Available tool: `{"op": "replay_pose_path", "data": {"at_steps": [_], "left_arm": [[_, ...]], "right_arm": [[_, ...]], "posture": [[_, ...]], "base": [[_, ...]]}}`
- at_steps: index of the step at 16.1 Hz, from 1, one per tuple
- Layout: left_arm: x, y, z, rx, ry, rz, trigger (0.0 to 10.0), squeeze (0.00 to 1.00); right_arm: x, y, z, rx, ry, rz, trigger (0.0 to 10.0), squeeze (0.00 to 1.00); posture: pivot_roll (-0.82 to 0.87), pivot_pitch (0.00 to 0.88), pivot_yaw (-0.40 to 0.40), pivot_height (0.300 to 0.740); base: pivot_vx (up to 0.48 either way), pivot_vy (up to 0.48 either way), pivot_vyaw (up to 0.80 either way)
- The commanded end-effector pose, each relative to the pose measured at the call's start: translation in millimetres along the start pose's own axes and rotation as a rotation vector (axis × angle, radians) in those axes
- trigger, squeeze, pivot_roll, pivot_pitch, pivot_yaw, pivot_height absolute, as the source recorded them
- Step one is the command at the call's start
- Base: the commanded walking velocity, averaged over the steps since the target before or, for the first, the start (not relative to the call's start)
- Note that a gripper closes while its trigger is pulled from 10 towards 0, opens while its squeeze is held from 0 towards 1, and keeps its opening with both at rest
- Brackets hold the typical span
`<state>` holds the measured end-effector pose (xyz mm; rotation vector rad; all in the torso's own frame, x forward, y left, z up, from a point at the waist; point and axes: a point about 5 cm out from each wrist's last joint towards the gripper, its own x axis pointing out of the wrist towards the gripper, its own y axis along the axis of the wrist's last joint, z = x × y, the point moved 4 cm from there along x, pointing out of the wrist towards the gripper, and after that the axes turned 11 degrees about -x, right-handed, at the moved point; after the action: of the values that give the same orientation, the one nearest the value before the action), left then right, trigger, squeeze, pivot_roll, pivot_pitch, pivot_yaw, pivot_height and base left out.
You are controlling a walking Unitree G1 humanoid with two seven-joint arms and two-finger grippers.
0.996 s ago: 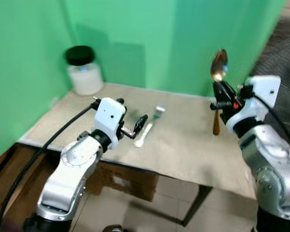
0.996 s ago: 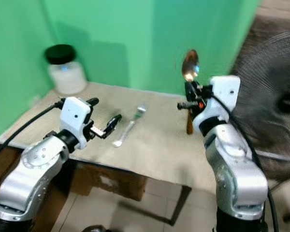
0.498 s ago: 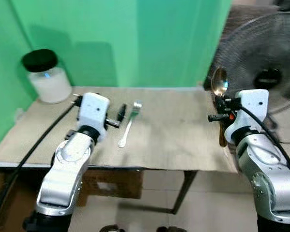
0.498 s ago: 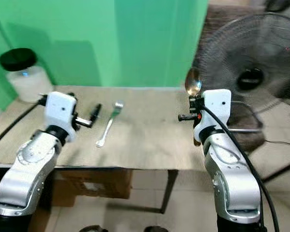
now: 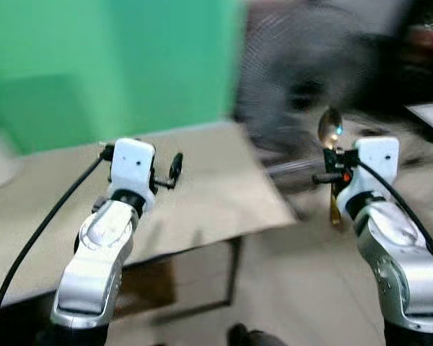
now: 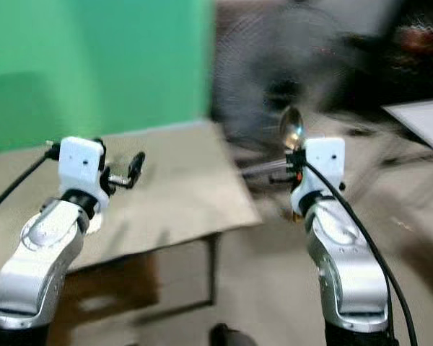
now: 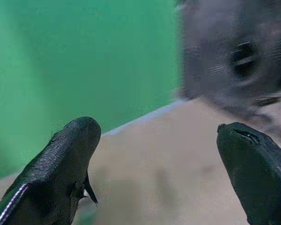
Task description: Setting the table
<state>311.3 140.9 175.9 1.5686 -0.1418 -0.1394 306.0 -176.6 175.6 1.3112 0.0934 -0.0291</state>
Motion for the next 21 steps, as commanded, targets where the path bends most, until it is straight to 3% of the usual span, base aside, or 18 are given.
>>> {"op": "replay_pose_path", "data": {"at_steps": [1,7,12,16,21], "left_arm": [[1.0,2.3,1.5,-0.001,-0.003,0.009,10.0,0.00],[5.3,2.6,2.5,-0.036,0.012,0.022,10.0,0.00],[3.7,0.2,6.4,-0.018,-0.029,0.023,10.0,0.00],[6.0,-2.7,15.1,-0.042,-0.085,0.017,10.0,0.00],[7.0,-0.7,15.7,-0.043,-0.100,0.025,10.0,0.00]], "right_arm": [[-2.1,4.0,2.6,-0.004,-0.013,0.016,10.0,0.00],[-4.5,7.9,4.7,-0.040,-0.015,0.015,10.0,0.00],[-6.4,2.5,6.4,-0.041,-0.049,-0.018,10.0,0.00],[-20.5,-5.6,15.8,-0.029,-0.090,-0.067,10.0,0.00],[-16.9,-4.2,23.1,-0.047,-0.113,-0.077,10.0,0.00]], "posture": [[0.11,0.000,-0.013,0.740],[0.11,0.000,-0.015,0.740],[0.08,0.000,-0.003,0.740],[0.04,0.000,0.035,0.740],[0.06,0.000,0.032,0.740]], "base": [[0.000,0.000,-0.80],[0.000,0.000,-0.80],[0.000,0.000,-0.80],[0.000,0.000,-0.80],[0.220,0.000,-0.80]]}}
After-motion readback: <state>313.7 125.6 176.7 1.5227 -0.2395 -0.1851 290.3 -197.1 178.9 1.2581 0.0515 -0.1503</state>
